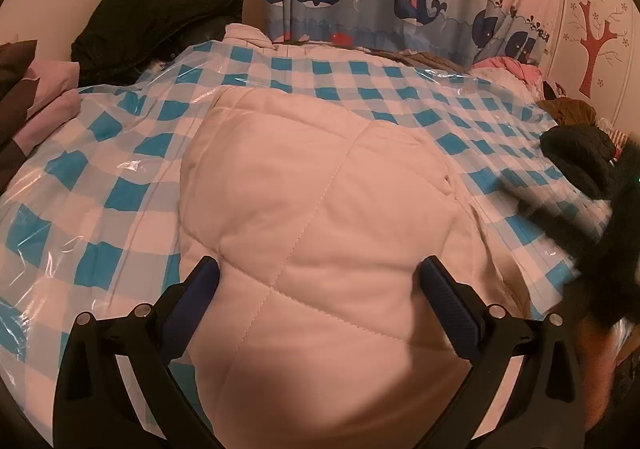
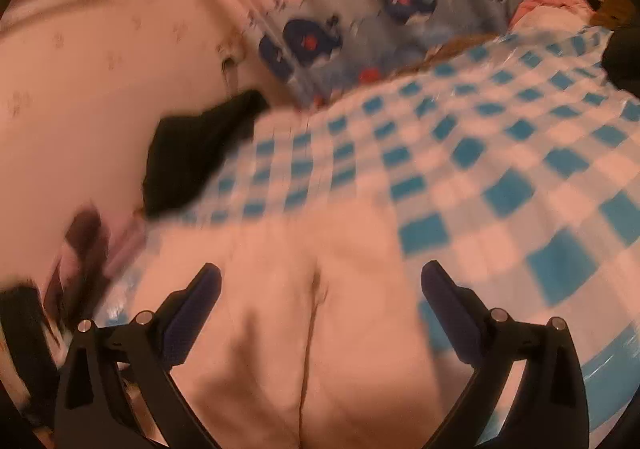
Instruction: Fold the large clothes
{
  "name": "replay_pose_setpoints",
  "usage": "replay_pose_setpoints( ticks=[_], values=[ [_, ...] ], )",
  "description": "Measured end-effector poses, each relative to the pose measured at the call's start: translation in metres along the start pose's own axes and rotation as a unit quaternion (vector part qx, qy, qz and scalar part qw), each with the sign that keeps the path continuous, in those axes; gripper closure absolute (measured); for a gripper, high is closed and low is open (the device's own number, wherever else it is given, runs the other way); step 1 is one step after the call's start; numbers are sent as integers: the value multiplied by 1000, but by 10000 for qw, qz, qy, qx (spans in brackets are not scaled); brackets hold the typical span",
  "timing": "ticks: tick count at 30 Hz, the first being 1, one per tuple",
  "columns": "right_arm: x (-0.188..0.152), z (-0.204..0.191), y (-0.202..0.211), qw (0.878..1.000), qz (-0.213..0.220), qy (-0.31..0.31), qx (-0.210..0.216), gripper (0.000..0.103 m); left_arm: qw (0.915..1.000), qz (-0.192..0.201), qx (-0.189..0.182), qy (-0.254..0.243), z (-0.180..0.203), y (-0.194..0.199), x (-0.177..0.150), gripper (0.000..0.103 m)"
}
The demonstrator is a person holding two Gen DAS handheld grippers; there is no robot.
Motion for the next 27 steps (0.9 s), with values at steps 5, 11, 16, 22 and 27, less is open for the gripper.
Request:
replay_pose_setpoints(
  ticks=[5,11,16,22,27],
  values=[
    [0,8,-7,9995,-264,-129,135,7,9998,10,161,-137,3,-1,-1,7],
    [-3,-21,68,9990,192,396,4,7,9997,39,-10,256,-12,9,-3,7],
    [-29,-57,111,9924,-196,1182,-267,7,9996,14,162,217,-10,32,-14,7],
    [-45,-76,136,9877,-409,1370,-634,7,9979,-204,536,301,-17,68,-28,7],
    [-44,-79,135,9845,-740,1323,-887,7,9960,-400,508,609,-29,89,-40,7]
  ],
)
Point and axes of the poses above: each gripper's, at about its wrist camera, not at the fingertips, and y roughly against the way its jaws point, z to its right, x to its top, the point moved 5 cm from there along -y, roughly the way its jaws point, and after that the axes turned 9 degrees about -z, right-handed, at the moved point
